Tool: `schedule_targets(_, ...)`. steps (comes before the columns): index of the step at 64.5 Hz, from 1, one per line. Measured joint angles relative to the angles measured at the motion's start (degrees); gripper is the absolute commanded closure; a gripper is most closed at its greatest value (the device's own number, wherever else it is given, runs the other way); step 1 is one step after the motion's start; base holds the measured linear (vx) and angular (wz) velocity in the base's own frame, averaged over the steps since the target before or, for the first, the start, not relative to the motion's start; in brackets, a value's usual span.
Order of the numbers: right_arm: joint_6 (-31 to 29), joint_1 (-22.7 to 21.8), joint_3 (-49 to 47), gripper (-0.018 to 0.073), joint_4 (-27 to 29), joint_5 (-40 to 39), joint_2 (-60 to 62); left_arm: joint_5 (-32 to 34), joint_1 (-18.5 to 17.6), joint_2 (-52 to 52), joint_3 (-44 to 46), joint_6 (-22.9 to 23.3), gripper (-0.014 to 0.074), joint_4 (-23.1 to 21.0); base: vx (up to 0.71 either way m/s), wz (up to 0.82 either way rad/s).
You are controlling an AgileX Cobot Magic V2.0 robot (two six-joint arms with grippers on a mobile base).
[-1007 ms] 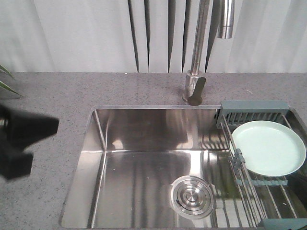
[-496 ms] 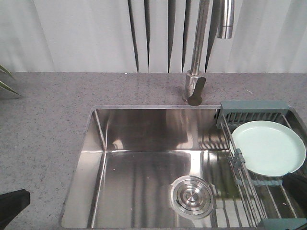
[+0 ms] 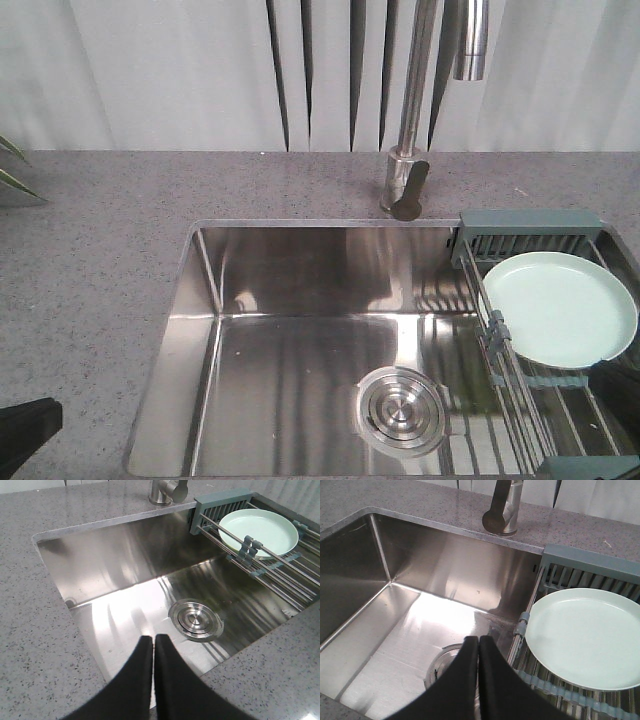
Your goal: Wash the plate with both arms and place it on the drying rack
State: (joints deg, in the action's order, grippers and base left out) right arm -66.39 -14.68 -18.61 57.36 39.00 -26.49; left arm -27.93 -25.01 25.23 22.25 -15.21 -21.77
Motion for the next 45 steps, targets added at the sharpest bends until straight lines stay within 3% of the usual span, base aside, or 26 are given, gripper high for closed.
schedule_targets(17,0.0,0.0,0.0,0.0561,0.0,0.0,0.0,1.49,0.0,0.0,-1.54,-0.19,0.0603,1.41,0.0,0.0)
schedule_targets(27,0.0,0.0,0.0,0.0561,0.0,0.0,0.0,9.46,0.0,-0.07,-9.7,1.92,0.0603,4.55,0.0,0.0)
schedule_targets(40,0.0,0.0,0.0,0.0561,0.05,0.0,0.0,20.48,0.0,-4.73,-21.48,4.03,0.0603,4.98,0.0,0.0)
schedule_targets(45,0.0,0.0,0.0,0.0561,0.02,0.0,0.0,21.24,0.0,-7.8,-23.45,4.16,0.0603,5.89,0.0,0.0)
